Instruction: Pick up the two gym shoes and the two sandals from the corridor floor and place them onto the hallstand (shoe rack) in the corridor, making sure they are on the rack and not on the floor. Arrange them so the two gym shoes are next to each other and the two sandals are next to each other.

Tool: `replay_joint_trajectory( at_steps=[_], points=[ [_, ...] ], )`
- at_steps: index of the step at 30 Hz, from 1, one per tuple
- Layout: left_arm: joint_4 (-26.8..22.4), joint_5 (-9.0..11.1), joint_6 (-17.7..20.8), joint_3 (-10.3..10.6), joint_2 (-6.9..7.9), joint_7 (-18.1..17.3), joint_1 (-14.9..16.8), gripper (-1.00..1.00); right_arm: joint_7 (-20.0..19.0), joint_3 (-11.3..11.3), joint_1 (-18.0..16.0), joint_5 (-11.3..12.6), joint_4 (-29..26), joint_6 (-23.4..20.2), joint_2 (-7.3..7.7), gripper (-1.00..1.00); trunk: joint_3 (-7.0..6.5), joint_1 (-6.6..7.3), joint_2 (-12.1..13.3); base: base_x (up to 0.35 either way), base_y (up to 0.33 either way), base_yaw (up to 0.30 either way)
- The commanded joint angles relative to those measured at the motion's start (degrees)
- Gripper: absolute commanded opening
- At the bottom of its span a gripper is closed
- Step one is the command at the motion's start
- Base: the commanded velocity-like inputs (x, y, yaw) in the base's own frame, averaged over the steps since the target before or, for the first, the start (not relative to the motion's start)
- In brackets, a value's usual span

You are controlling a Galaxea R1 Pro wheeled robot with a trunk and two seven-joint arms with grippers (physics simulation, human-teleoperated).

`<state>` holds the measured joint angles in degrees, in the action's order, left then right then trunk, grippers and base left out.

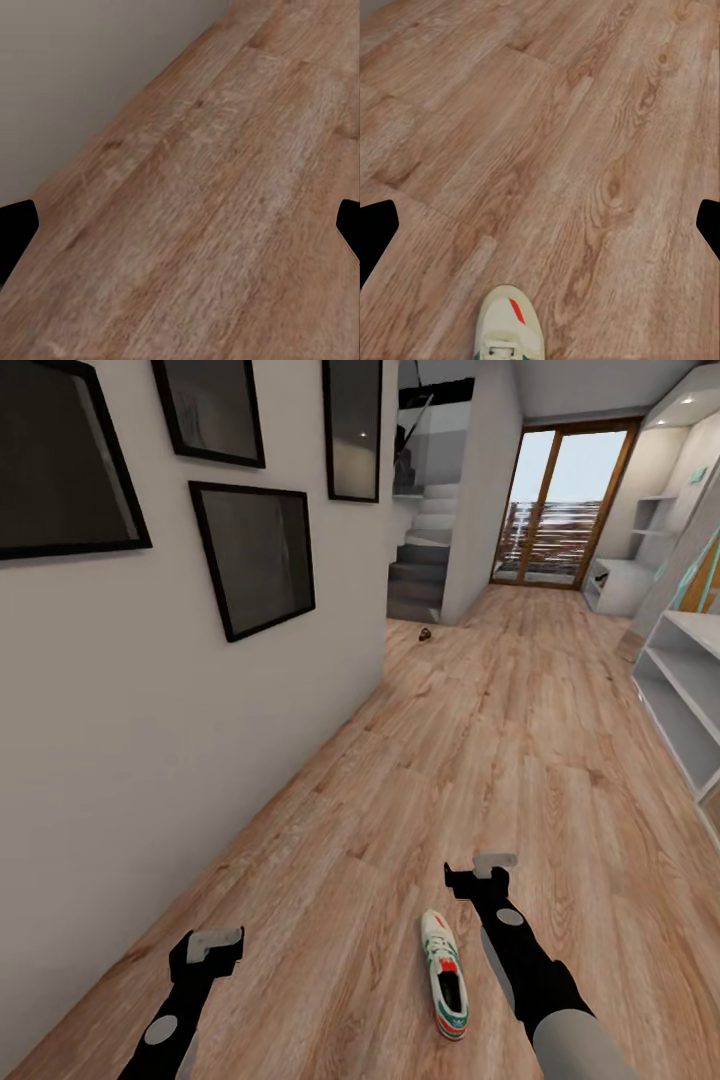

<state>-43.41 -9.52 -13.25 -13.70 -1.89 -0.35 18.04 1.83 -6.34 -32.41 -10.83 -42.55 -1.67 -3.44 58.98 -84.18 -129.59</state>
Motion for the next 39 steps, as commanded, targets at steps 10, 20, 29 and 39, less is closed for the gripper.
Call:
replay_joint_trajectory(
  at_steps=[10,20,29,39],
  points=[
    [0.0,-1.3,-0.3,0.0,-0.48,-0.1,0.2,1.0,0.0,-0.1,0.0,-0.6,1.3,-0.2,-0.07,1.0,0.05,-0.02,0.0,0.155,0.0,0.0],
    [-0.2,-1.3,-0.1,3.2,-0.31,0.1,0.2,1.0,0.3,-0.2,0.0,-0.6,3.8,-0.1,-0.07,1.0,0.05,-0.02,0.0,0.014,0.0,-0.005],
    [-0.5,-1.3,-0.2,3.5,-0.27,0.0,0.2,1.0,0.4,-0.3,0.0,-0.6,4.2,-0.1,-0.07,1.0,0.09,-0.02,0.0,0.001,0.0,-0.115],
    [-1.5,-1.3,-0.2,3.5,0.31,-0.1,0.2,1.0,0.4,-0.2,0.0,-0.6,4.3,-0.1,-0.07,1.0,0.09,-0.02,0.0,0.0,0.0,-0.016]
  ],
)
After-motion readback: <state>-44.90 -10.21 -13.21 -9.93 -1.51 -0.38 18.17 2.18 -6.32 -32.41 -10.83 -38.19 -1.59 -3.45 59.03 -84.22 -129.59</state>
